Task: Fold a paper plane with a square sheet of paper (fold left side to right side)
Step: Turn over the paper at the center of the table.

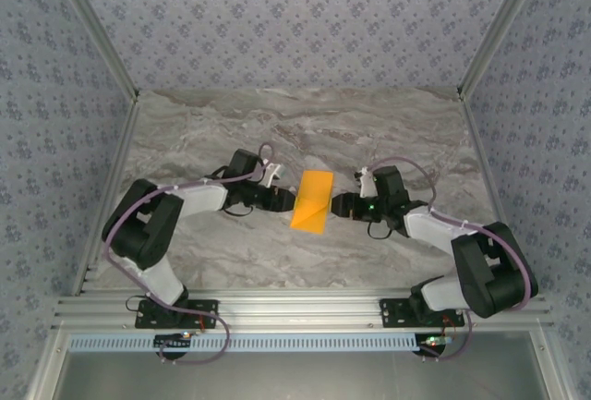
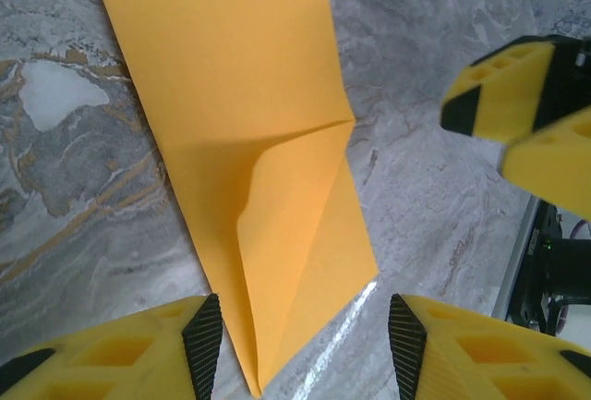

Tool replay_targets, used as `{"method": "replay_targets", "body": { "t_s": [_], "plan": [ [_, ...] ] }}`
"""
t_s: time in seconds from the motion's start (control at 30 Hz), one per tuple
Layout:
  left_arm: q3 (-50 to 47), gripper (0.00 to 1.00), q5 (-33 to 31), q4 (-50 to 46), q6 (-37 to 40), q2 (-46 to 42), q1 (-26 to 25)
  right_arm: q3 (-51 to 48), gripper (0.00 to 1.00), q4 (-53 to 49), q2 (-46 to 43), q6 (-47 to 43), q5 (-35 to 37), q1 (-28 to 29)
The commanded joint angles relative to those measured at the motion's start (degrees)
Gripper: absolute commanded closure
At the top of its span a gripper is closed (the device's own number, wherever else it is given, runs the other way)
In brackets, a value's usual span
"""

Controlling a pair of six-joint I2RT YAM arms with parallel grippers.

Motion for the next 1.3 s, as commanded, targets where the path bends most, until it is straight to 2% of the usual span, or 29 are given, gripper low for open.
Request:
{"method": "replay_targets", "body": {
  "t_s": [0.0,0.43,0.73,1.03,1.13,1.27],
  "plan": [
    [3.7,0.47,3.4,2.2,0.6,2.9,-0.9,-0.2,0.42,1.3,-0.4,1.1,-0.5,1.6],
    [9.4,0.55,3.7,0.7,1.2,10.4,-1.8,0.7,0.42,-1.4,-0.4,-0.4,0.2,2.3],
    [10.3,0.55,0.8,-2.4,3.1,10.4,-2.0,1.0,0.42,-1.7,0.2,-0.8,0.2,2.3],
    [9.7,0.55,0.7,-1.7,2.9,9.6,-2.1,1.2,0.41,-1.4,1.1,-0.8,0.2,2.3],
    [10.0,0.59,0.9,-1.6,2.8,10.2,-2.6,1.5,0.41,-1.5,1.4,-0.6,0.3,2.4],
    [10.3,0.71,0.5,-1.5,2.7,10.8,-2.9,2.0,0.41,-0.3,2.8,1.1,-0.5,2.5]
  ]
}}
